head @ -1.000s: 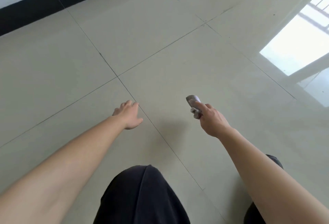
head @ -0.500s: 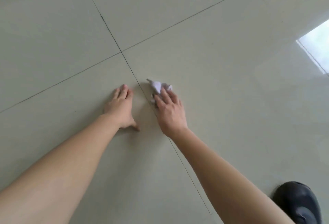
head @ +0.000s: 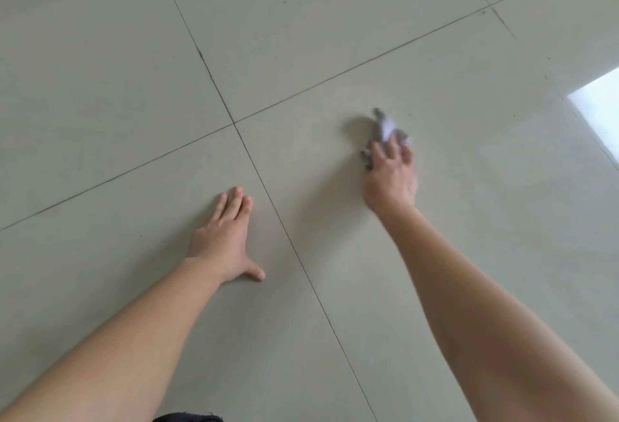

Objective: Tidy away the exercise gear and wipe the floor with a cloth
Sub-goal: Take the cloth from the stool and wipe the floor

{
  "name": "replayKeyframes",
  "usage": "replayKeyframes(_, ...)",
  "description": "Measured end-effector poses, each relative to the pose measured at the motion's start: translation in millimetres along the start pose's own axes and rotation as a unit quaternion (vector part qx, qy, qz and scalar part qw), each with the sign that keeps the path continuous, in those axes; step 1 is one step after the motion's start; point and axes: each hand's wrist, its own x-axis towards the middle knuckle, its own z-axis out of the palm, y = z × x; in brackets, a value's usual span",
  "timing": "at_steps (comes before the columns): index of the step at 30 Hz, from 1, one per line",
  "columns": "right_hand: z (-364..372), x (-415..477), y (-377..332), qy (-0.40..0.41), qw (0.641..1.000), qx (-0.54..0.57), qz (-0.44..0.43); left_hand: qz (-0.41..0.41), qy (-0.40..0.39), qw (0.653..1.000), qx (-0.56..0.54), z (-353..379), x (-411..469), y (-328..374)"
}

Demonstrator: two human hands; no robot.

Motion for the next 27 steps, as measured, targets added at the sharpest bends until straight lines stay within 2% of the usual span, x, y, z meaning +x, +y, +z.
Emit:
replayKeyframes(5, 22, -20, -79, -0.102, 0.971, -0.023, -0.215, 0.011, 0.004, 1.0, 0.006, -1, 4, -5)
replayKeyframes(8, 13, 3, -73, -0.111, 0.942, -0.071, -0.309, 0.011, 0.004, 1.0, 0.011, 2, 7, -6)
replayKeyframes(9, 9, 14, -65, -0.105, 0.939, -0.08, -0.317, 0.011, 0.005, 1.0, 0.01, 2, 8, -7)
replayKeyframes(11, 2, 39, -46, -0.075, 0.96, -0.07, -0.259, 0.013, 0.008, 1.0, 0.01, 4, 9, -9)
replayKeyframes(14, -3, 63, -36, -0.035, 0.995, -0.024, -0.094, 0.012, 0.005, 1.0, 0.01, 5, 11, -11)
replayKeyframes(17, 5, 63, -63, -0.032, 0.999, -0.011, -0.043, 0.012, -0.002, 1.0, 0.016, 3, 12, -11)
replayKeyframes(18, 9, 60, -76, -0.039, 0.997, -0.009, -0.059, 0.011, -0.002, 1.0, 0.017, 3, 12, -11)
replayKeyframes(20, 18, 47, -106, -0.072, 0.986, -0.013, -0.147, 0.011, 0.0, 1.0, 0.016, 3, 12, -10)
replayKeyframes(24, 32, 24, -160, -0.152, 0.923, -0.052, -0.35, 0.011, -0.001, 1.0, 0.0, 3, 12, -11)
replayKeyframes(26, 33, 40, -159, -0.16, 0.896, -0.069, -0.408, 0.013, 0.0, 1.0, -0.003, 3, 11, -12)
replayKeyframes(27, 30, 53, -150, -0.151, 0.895, -0.073, -0.413, 0.015, 0.0, 1.0, 0.0, 3, 11, -12)
